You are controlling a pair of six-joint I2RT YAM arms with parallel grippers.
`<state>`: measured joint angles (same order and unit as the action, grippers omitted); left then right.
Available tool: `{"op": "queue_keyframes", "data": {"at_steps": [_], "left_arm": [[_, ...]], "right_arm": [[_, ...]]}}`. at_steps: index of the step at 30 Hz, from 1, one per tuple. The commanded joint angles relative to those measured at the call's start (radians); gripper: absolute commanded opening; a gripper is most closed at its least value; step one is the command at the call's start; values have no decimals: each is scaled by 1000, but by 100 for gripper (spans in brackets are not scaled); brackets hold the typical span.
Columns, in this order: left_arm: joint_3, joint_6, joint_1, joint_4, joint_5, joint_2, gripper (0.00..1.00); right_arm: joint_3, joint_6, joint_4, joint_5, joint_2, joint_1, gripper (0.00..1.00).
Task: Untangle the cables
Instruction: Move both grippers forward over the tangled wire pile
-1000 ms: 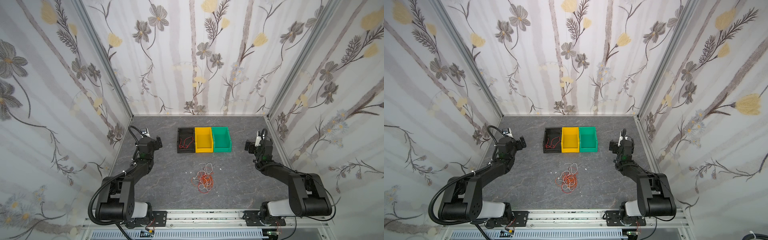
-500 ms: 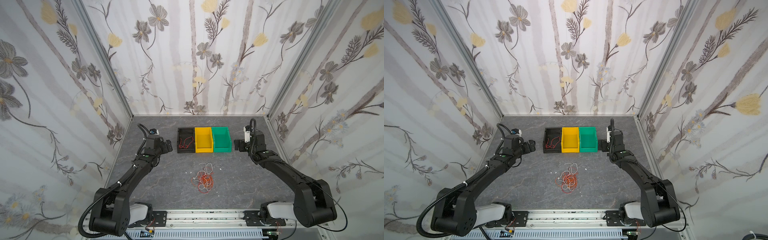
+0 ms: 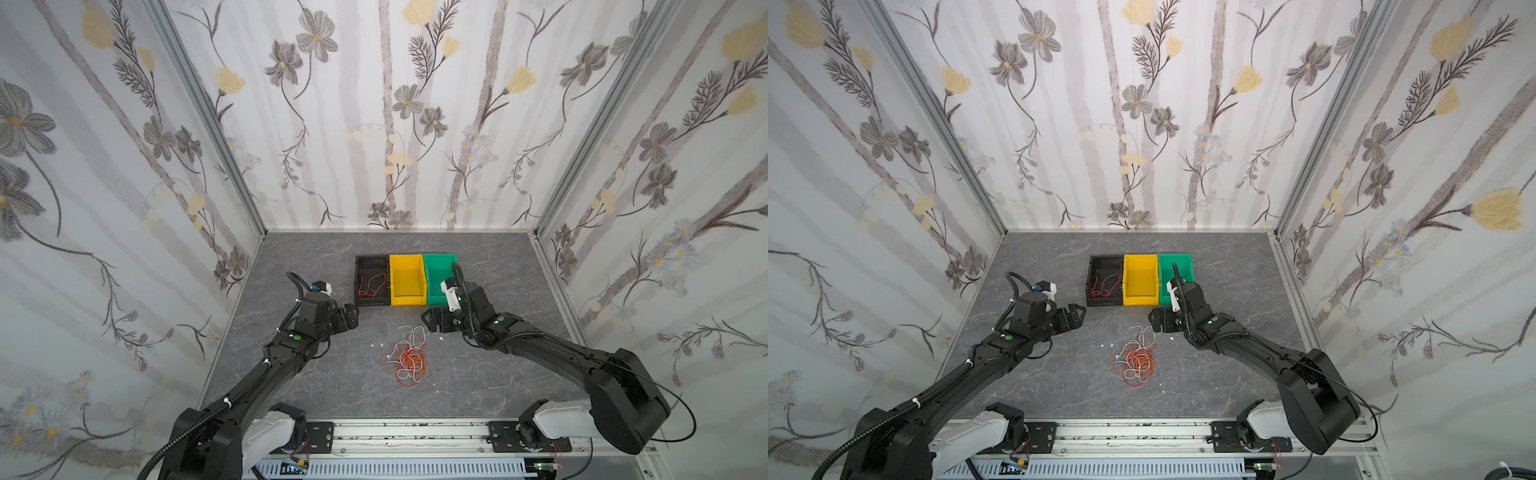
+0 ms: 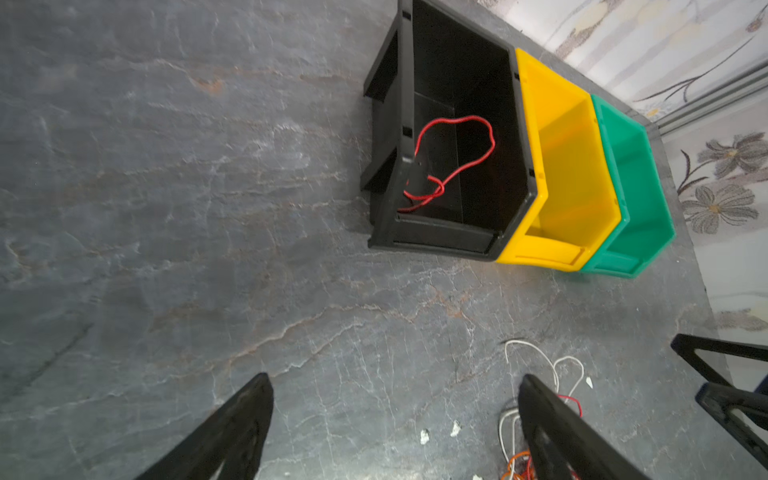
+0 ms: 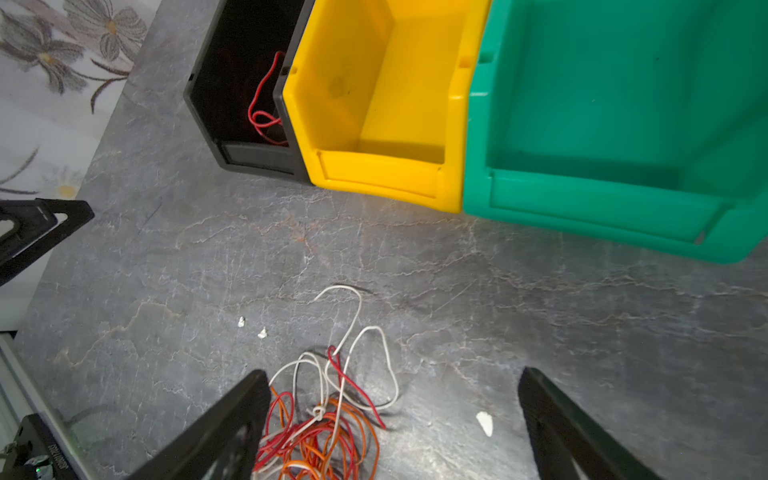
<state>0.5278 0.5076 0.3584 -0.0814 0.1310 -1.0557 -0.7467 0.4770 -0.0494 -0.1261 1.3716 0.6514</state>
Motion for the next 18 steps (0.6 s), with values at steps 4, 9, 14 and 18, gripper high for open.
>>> {"op": "queue_keyframes", "data": {"at_steps": [4,9,14,18], "left_arm": [[-62,86,71,38,5,33,92],[-104,111,125,53,3,41,90],[-148,140,168,95,-13,60,90],[-161,153,187,112,-13,56,90]], "right_arm": [[-24,50,-39,43,37,119,94],[-44,54,-58,76,97,230,91],[-74,59,-78,102,171,286,77],[-105,51,-125,142,213,313,71]]}}
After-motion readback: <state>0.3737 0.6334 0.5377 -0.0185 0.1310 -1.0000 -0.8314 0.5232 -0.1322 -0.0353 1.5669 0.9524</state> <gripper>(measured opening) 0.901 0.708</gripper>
